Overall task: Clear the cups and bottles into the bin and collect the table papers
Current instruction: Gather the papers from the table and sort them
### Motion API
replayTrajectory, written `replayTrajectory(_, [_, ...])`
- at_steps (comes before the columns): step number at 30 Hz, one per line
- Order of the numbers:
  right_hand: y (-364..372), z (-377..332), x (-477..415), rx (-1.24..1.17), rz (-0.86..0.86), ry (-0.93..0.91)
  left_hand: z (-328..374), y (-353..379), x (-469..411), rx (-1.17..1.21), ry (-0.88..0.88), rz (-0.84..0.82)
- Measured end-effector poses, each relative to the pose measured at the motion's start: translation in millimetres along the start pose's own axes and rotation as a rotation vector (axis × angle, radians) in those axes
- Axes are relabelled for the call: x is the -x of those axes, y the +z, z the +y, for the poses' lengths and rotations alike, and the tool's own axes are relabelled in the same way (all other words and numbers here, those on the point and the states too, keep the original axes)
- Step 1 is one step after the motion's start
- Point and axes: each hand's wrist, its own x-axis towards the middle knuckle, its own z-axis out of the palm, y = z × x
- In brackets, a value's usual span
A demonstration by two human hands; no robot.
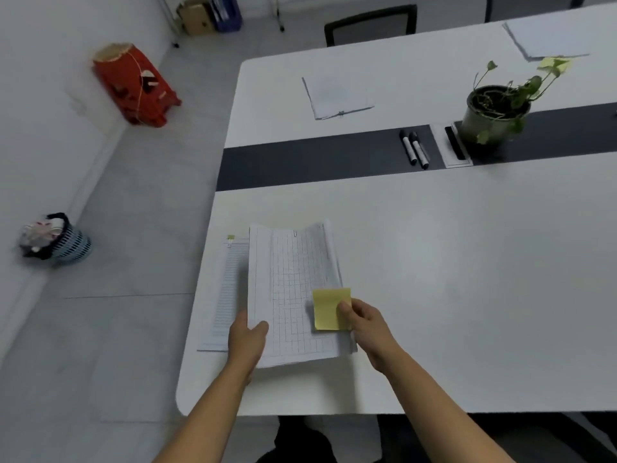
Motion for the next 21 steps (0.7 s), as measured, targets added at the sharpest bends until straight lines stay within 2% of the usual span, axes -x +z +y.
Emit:
replayTrajectory(8, [117,5,-38,0.09,0.105,0.05,-25,-91,-93,-0.173,0.005,-0.015])
replayTrajectory(12, [137,15,-56,0.363,0.212,0.11,-41,-105,-125,-0.447,-0.049,-0.071])
replayTrajectory(14, [141,20,-58,0.393,0.282,0.128,-44,-107,-131,-0.553,-0.077,-0.054])
replayTrajectory(18, [147,19,-58,0.227,0.389,0.111,-40,-106,-139,-0.471,-0.097,-0.022])
replayTrajectory(21, [163,24,-58,0.22,0.364,0.116,-43,-104,-141,-0.4,-0.082,-0.067])
